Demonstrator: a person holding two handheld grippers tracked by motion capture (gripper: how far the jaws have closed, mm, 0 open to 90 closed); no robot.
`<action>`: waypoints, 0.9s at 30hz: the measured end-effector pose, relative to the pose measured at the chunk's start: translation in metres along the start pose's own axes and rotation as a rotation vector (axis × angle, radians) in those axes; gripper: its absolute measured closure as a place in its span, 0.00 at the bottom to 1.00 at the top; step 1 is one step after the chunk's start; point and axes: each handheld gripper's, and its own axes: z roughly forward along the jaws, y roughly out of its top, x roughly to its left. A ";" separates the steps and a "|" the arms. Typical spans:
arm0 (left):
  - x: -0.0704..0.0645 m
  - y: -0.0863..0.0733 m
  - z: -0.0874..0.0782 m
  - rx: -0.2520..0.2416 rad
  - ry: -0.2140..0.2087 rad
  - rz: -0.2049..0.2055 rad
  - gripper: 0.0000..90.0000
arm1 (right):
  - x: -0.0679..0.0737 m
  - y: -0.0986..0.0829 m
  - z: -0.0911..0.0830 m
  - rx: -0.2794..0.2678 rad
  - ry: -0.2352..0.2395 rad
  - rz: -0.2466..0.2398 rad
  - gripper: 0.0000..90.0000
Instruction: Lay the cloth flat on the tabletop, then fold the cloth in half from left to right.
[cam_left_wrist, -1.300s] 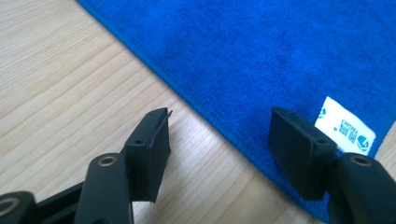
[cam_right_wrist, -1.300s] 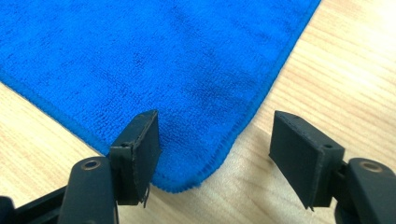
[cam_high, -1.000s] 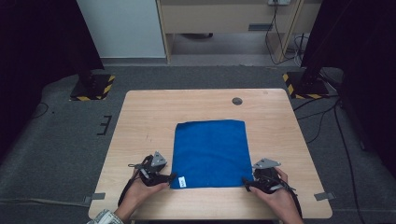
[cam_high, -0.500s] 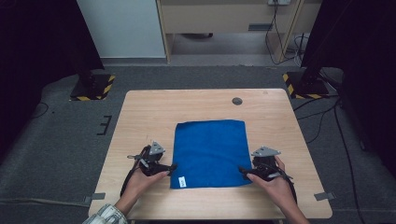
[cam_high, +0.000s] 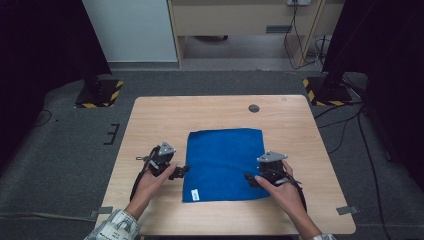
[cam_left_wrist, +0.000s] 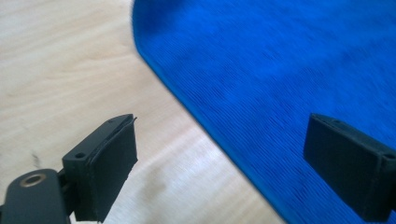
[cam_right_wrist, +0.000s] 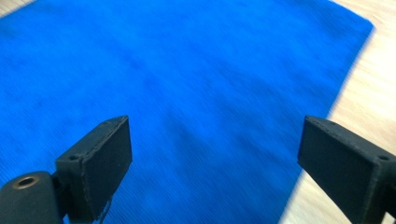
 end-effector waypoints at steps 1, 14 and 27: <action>0.004 0.005 0.000 -0.007 0.008 -0.003 0.10 | 0.003 0.004 0.002 -0.007 0.001 -0.004 0.12; 0.018 0.033 0.005 -0.053 -0.005 -0.031 0.10 | 0.037 0.034 0.028 0.006 0.071 -0.060 0.23; 0.030 0.042 0.018 -0.042 0.008 -0.047 0.12 | 0.092 0.051 0.044 0.011 0.215 -0.138 0.36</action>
